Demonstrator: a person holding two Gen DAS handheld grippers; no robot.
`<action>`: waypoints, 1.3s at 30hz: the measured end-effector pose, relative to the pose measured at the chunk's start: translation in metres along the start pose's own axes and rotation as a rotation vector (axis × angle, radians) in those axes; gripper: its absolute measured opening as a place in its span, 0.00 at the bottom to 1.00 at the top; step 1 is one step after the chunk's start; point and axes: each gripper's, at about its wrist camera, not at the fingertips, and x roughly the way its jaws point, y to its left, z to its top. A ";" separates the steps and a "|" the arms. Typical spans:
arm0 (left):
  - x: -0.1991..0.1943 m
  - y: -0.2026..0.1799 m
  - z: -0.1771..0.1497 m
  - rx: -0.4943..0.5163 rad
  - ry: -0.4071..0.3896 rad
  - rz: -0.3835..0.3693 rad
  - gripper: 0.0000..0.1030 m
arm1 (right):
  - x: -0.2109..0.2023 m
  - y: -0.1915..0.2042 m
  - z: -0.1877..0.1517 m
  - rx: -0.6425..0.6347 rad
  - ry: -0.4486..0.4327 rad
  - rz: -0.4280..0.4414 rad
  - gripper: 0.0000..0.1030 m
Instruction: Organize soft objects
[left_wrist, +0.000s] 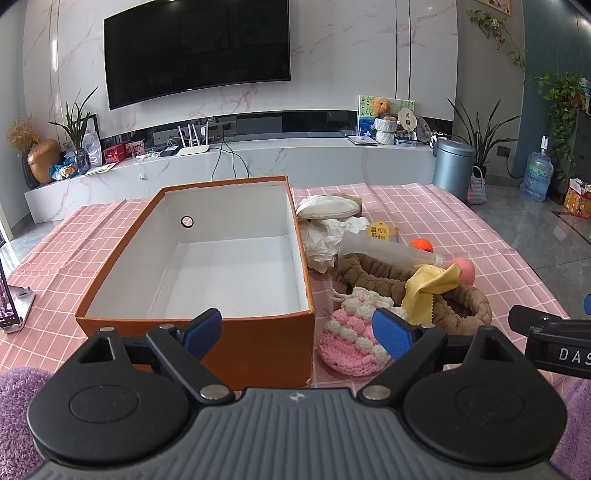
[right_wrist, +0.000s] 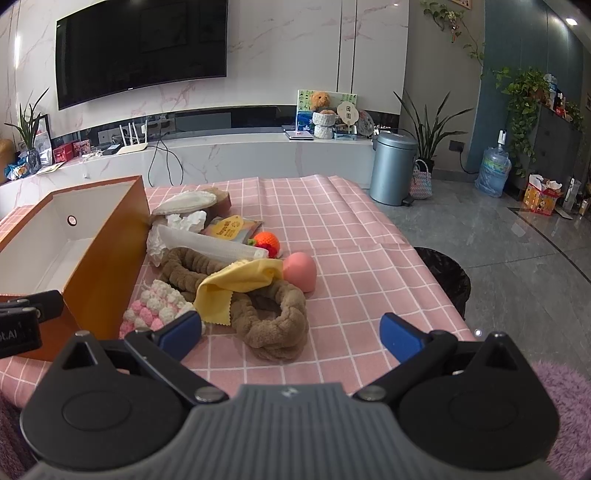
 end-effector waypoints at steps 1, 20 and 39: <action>0.000 0.000 0.000 0.000 0.000 0.000 1.00 | 0.000 0.000 0.000 0.000 -0.001 0.001 0.98; -0.002 -0.001 0.000 -0.001 0.003 -0.004 1.00 | -0.002 0.001 0.000 -0.005 -0.004 0.002 0.98; -0.002 -0.001 0.001 0.001 -0.007 -0.028 1.00 | -0.001 0.003 0.000 -0.019 -0.004 0.010 0.98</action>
